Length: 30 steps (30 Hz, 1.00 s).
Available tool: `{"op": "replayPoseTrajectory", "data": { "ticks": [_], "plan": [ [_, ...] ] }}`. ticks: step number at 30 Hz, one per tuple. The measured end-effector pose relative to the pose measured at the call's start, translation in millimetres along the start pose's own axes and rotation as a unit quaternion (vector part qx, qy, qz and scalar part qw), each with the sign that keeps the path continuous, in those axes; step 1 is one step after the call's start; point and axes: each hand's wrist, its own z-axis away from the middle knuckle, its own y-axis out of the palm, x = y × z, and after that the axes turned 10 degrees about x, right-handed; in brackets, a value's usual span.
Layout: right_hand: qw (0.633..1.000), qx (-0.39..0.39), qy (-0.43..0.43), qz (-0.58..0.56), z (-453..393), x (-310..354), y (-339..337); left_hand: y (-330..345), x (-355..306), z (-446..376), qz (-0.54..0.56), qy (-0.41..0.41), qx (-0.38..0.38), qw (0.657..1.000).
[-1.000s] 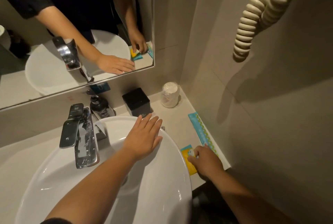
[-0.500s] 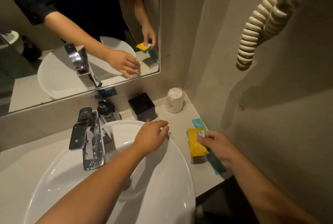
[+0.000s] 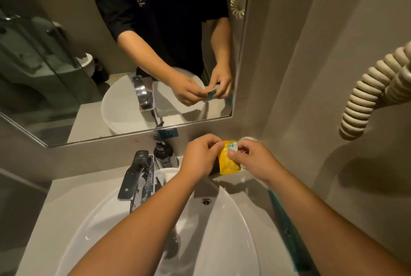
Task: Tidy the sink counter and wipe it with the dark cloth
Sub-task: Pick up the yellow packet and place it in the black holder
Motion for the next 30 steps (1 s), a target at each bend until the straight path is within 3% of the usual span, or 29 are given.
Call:
{"op": "replayPoseTrajectory", "data": {
  "ticks": [6, 12, 20, 26, 30],
  "plan": [
    [0.982, 0.025, -0.072, 0.174, -63, 32, -1, -28, 6, -23, -0.161, 0.047, -0.083, 0.982],
    [0.951, 0.014, -0.102, 0.292, -95, 29, 17, -21, 37, -34, -0.180, -0.005, -0.122, 0.976],
    [0.909, 0.046, -0.048, 0.411, -119, 2, 46, -3, 71, -50, -0.232, -0.131, -0.109, 0.958],
    [0.892, 0.023, 0.029, 0.451, -125, -17, 65, 10, 89, -64, -0.237, -0.175, -0.113, 0.949],
    [0.896, 0.016, 0.037, 0.442, -128, -21, 68, 12, 95, -63, -0.255, -0.153, -0.117, 0.948]
  ]
}}
